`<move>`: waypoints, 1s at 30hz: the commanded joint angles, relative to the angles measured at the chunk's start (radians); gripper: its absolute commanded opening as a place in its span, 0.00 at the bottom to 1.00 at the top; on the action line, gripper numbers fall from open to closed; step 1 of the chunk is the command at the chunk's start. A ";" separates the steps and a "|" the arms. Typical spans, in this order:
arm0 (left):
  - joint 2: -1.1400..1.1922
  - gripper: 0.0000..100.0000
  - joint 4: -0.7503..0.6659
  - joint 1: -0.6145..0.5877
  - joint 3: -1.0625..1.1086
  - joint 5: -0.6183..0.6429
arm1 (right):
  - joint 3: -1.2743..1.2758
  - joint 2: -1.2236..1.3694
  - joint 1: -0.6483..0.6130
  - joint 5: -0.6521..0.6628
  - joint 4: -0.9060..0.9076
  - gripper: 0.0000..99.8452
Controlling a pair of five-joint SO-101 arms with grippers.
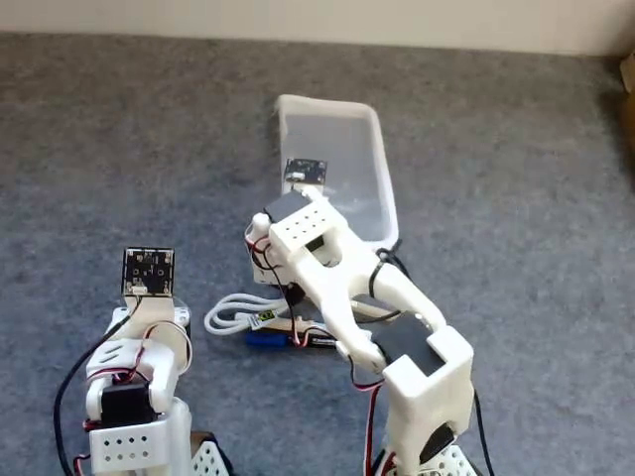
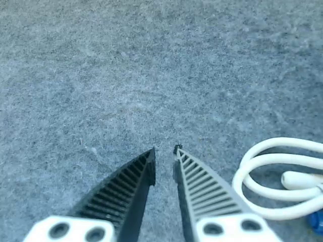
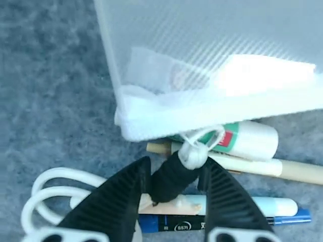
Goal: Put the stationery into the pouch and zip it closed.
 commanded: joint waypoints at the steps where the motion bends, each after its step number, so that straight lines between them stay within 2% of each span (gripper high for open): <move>1: -0.008 0.08 -0.011 -0.010 -0.001 -0.012 | -0.054 -0.008 0.013 -0.014 -0.008 0.13; 5: -0.008 0.08 -0.011 -0.010 -0.001 -0.012 | -0.054 -0.010 0.013 -0.012 -0.001 0.06; 12: -0.008 0.08 -0.011 -0.012 -0.001 -0.012 | -0.061 -0.012 0.013 0.005 0.064 0.00; 20: -0.008 0.08 -0.011 -0.012 -0.004 -0.012 | -0.081 -0.093 0.041 0.192 0.101 0.00; 27: -0.008 0.08 -0.011 -0.007 -0.010 -0.012 | -0.077 -0.183 0.073 0.554 0.171 0.00; 30: -0.008 0.08 -0.028 -0.007 -0.012 -0.012 | -0.077 -0.183 0.073 0.591 0.170 0.00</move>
